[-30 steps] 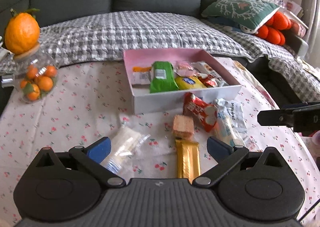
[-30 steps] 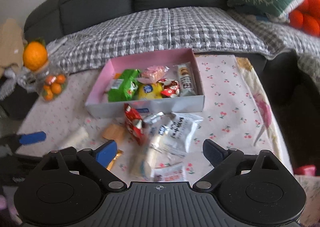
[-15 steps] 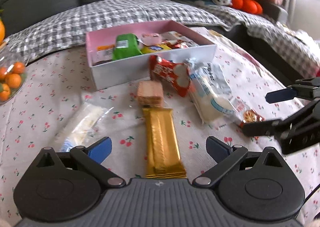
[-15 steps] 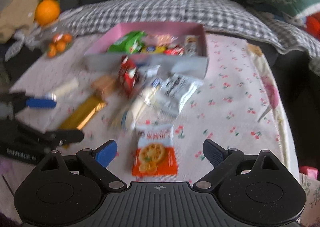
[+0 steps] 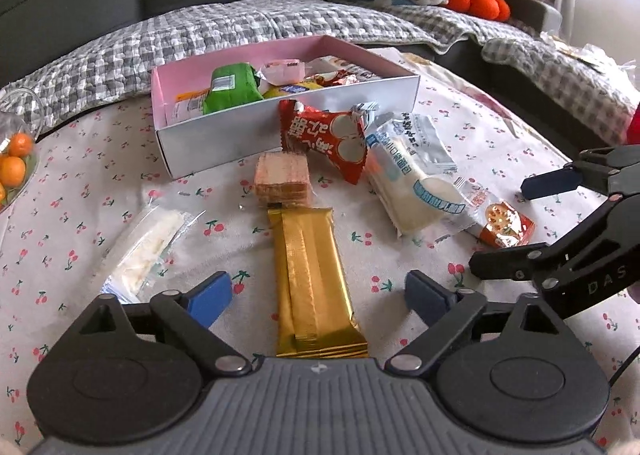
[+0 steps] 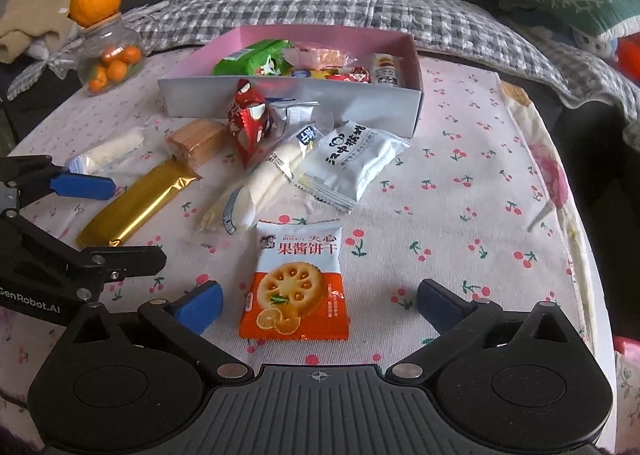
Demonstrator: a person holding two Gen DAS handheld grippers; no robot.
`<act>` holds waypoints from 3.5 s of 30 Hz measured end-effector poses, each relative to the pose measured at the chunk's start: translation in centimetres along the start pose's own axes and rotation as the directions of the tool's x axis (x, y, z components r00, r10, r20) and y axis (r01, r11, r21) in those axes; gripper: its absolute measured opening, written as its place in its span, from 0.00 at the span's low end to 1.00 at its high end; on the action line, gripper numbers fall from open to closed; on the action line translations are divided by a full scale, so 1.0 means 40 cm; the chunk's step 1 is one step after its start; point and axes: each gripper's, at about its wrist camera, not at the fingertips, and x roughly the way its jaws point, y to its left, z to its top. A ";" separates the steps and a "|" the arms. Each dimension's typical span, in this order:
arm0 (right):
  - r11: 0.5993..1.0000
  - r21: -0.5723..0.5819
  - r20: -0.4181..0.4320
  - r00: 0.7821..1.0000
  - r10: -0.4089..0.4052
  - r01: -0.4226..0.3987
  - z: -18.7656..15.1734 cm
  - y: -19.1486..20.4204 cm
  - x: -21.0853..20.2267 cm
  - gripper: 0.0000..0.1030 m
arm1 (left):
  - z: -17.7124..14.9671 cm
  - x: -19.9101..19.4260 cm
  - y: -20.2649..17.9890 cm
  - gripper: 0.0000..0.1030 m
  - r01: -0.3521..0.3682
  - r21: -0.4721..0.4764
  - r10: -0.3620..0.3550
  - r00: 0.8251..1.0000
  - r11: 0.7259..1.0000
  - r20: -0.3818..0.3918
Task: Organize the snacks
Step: 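Grasp gold wafer bar with left tool while right tool grasps orange biscuit pack, then carry gold wafer bar and orange biscuit pack into the box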
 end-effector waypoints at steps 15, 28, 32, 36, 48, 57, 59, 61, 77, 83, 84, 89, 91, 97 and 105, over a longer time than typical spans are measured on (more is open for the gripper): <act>1.000 -0.006 0.016 1.000 0.009 -0.009 0.020 0.015 -0.005 0.73 | 0.015 -0.008 0.008 0.35 0.001 -0.027 -0.001 1.000 1.000 0.006; 0.999 0.044 -0.029 1.000 0.006 -0.005 0.043 0.010 -0.022 0.40 | 0.028 -0.011 0.028 0.25 0.019 -0.088 -0.021 1.000 0.996 -0.021; 0.997 0.081 -0.035 0.999 0.007 -0.005 0.048 0.003 -0.036 0.40 | 0.033 -0.013 0.034 0.25 0.035 -0.120 -0.040 0.998 0.992 -0.039; 0.991 0.134 -0.048 0.999 0.015 -0.008 0.054 -0.012 -0.051 0.40 | 0.037 -0.016 0.037 0.25 0.045 -0.149 -0.053 0.997 0.988 -0.051; 0.958 0.283 -0.033 0.997 0.063 -0.051 0.073 -0.062 -0.090 0.40 | 0.055 -0.035 0.045 0.25 0.075 -0.212 -0.089 0.995 0.974 -0.055; 0.942 0.325 0.013 0.997 0.078 -0.077 0.118 -0.069 -0.112 0.40 | 0.076 -0.055 0.059 0.25 0.086 -0.255 -0.096 0.995 0.963 -0.028; 0.940 0.331 0.022 0.996 0.085 -0.088 0.131 -0.068 -0.114 0.40 | 0.083 -0.061 0.064 0.25 0.088 -0.264 -0.096 0.995 0.961 -0.018; 0.936 0.338 0.031 0.995 0.096 -0.101 0.145 -0.065 -0.115 0.40 | 0.090 -0.068 0.071 0.25 0.088 -0.272 -0.093 0.996 0.958 -0.007; 0.876 0.446 0.093 0.983 0.158 -0.183 0.288 -0.064 -0.046 0.40 | 0.190 -0.061 0.153 0.25 0.040 -0.336 -0.027 0.999 0.941 0.044; 0.829 0.519 0.129 0.978 0.167 -0.210 0.331 -0.085 0.008 0.40 | 0.257 -0.021 0.191 0.25 0.017 -0.332 0.009 0.997 0.943 0.075; 0.815 0.537 0.143 0.976 0.167 -0.218 0.335 -0.090 0.017 0.40 | 0.269 -0.011 0.196 0.25 0.011 -0.324 0.015 0.997 0.946 0.079; 0.763 0.606 0.159 0.974 0.163 -0.227 0.347 -0.105 0.061 0.40 | 0.311 0.048 0.219 0.25 -0.023 -0.296 0.054 0.994 0.955 0.097; 0.756 0.615 0.161 0.974 0.159 -0.225 0.348 -0.100 0.071 0.40 | 0.322 0.068 0.232 0.25 -0.024 -0.292 0.054 0.994 0.956 0.098; 0.772 0.604 0.144 0.980 0.138 -0.197 0.370 -0.090 0.084 0.40 | 0.358 0.123 0.257 0.25 -0.031 -0.280 0.053 0.996 0.959 0.072; 0.813 0.559 0.160 0.984 0.084 -0.161 0.434 -0.130 0.130 0.40 | 0.395 0.196 0.276 0.25 -0.084 -0.244 0.095 0.995 0.966 0.032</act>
